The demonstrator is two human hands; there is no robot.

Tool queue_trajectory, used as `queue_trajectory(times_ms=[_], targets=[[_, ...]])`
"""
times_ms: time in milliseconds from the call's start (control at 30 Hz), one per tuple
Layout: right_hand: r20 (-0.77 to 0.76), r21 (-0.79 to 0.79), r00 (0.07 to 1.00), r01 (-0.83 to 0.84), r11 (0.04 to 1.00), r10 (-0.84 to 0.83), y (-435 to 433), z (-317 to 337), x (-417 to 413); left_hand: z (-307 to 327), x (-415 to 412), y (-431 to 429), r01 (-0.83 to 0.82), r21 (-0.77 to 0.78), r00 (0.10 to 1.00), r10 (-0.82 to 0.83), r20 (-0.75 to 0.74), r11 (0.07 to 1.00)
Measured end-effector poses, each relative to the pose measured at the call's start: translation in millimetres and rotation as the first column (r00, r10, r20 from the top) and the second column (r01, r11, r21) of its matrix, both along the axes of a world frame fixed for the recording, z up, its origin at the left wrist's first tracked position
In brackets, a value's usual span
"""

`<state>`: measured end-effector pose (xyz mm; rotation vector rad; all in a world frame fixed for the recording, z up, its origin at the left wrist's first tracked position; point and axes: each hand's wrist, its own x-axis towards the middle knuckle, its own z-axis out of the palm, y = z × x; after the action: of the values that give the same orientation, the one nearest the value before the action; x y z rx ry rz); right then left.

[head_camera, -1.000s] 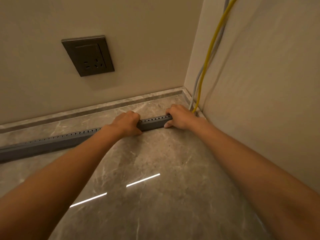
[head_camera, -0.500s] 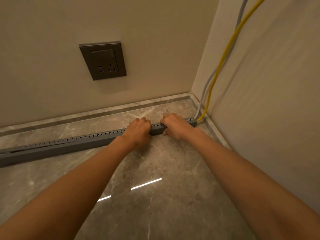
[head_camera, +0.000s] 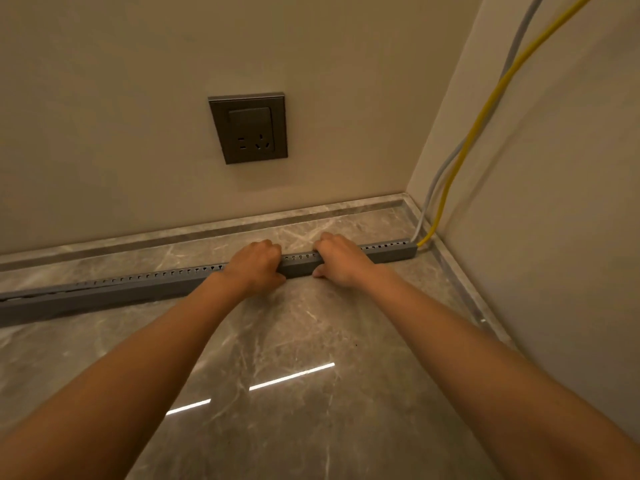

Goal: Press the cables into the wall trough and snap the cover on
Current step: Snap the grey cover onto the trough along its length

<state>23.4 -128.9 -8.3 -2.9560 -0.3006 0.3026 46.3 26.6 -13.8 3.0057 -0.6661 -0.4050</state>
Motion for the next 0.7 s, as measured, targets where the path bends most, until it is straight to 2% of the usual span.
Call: queue_trajectory(times_ms=[133,300,533,700], targets=[[0.068,-0.018,0.993,-0.095,0.995,0.096,18,-7,0,-7,-7,0,0.043,0.031,0.989,-0.047,0.139,0.999],[0.095,-0.046,0.989,-0.107,0.993,0.111,16,-7,0,-10,-8,2,0.074,0.008,0.979,-0.075,0.189,0.997],[0.074,0.023,0.995,-0.068,0.997,0.066,14,-5,3,-12,-7,11,0.052,-0.125,0.987,-0.032,0.160,0.991],[-0.007,0.084,1.000,-0.028,0.996,0.029,16,-5,3,-4,2,23,-0.003,-0.185,0.999,0.009,0.036,0.983]])
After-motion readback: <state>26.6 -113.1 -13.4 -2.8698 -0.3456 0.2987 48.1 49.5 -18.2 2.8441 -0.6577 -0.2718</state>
